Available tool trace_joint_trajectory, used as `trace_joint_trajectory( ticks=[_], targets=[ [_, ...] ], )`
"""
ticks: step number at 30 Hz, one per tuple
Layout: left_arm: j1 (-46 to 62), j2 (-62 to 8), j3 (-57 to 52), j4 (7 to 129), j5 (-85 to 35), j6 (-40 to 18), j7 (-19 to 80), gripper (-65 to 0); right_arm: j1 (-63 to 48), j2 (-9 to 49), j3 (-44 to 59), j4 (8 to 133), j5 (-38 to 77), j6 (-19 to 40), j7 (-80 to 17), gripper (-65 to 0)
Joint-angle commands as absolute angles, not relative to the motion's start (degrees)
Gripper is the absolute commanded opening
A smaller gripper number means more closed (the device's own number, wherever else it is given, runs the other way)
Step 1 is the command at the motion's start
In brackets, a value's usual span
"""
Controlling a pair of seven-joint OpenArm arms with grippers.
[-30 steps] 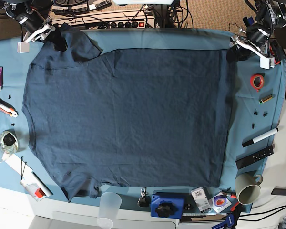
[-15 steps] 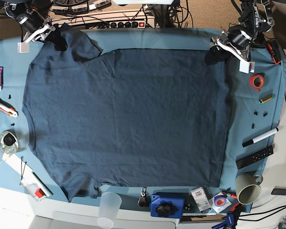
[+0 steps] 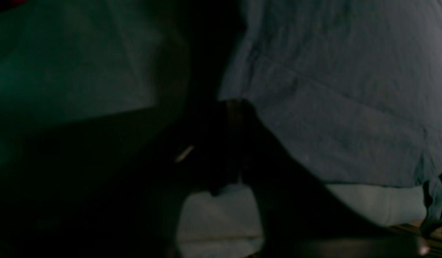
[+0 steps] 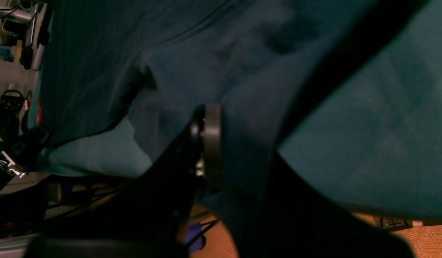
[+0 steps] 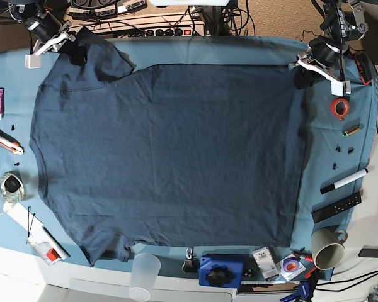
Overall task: Fold the T-shirt properly
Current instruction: 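Lift the shoulder edge and fold it over toward the hem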
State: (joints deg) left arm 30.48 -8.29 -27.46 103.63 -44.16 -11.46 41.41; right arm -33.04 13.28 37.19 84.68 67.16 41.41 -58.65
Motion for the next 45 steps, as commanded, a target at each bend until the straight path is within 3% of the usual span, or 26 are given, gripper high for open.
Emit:
trace_joint_trajectory(
  ticks=[1, 4, 9, 19, 25, 36, 45],
  targets=[
    [31.27, -8.58, -27.51, 103.63, -42.89, -10.5, 43.88, -62.6, -34.06, 13.32, 36.75, 84.36, 61.65, 40.0, -63.2, -63.5],
    [31.24, -8.58, -27.51, 103.66, -44.18, -10.59, 43.9, -65.0, -34.06, 13.32, 36.75, 84.36, 61.43, 40.0, -63.26, -65.0],
    [31.27, -8.6, -27.57, 103.66, -44.12, -15.92, 45.56, -65.0, -34.13, 13.32, 37.15, 84.38, 61.45, 40.0, -64.07, -65.0],
    [31.46, -8.6, -35.88, 104.9, -46.61, -15.94, 53.34, -65.0, -34.65, 13.76, 47.68, 84.42, 68.86, 40.0, -71.05, -65.0],
    [32.08, -8.6, -40.73, 104.92, -50.46, -16.58, 58.61, -65.0, -39.42, 15.77, 48.42, 85.8, 73.76, 40.0, -72.71, -65.0],
    [40.82, -8.6, -47.4, 109.43, -57.8, -16.6, 58.74, -65.0, -44.45, 15.73, 48.62, 95.57, 75.22, 40.0, -72.62, -65.0],
    [40.47, -8.6, -47.4, 114.17, -61.01, -16.62, 57.71, -65.0, -43.13, 15.73, 48.86, 102.0, 75.09, 40.0, -71.4, -65.0]
  ],
)
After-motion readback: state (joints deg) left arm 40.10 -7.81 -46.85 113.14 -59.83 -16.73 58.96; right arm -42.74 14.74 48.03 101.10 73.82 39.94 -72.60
